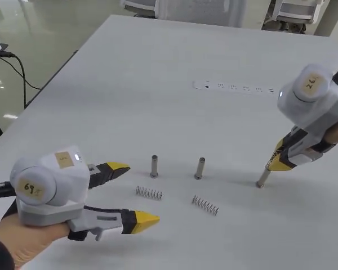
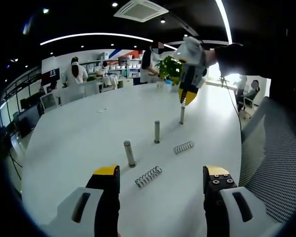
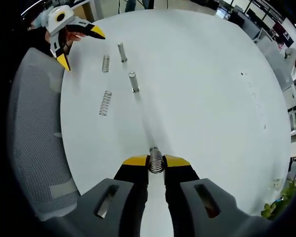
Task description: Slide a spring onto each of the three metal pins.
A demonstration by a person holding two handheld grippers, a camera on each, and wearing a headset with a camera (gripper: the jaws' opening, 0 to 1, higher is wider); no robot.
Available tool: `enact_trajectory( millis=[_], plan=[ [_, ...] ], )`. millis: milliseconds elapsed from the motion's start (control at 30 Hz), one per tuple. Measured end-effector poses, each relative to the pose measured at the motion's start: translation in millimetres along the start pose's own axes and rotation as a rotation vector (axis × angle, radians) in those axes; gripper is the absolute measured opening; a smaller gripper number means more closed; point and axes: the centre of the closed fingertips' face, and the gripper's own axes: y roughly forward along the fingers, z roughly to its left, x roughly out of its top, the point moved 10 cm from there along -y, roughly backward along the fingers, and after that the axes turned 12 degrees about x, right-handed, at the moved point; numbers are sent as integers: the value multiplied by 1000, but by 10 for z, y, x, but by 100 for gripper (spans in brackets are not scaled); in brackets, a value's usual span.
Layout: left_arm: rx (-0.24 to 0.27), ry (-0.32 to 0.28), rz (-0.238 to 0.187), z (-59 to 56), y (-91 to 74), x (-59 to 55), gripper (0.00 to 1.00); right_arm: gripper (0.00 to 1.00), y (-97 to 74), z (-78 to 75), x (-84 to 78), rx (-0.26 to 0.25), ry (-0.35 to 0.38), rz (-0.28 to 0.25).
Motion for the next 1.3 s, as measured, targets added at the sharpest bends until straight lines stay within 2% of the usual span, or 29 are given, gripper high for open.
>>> enact_trajectory(
  millis=[567, 800, 1300],
  plan=[
    [2, -1, 7, 1, 0, -2, 66, 13, 244, -40, -38, 7, 13, 16],
    [3, 0, 8, 5, -4, 9, 66, 13, 359, -68, -76, 8, 33, 5],
    [3, -3, 12, -3, -2, 6, 66, 13, 481, -117, -50, 1, 46, 0]
  ],
)
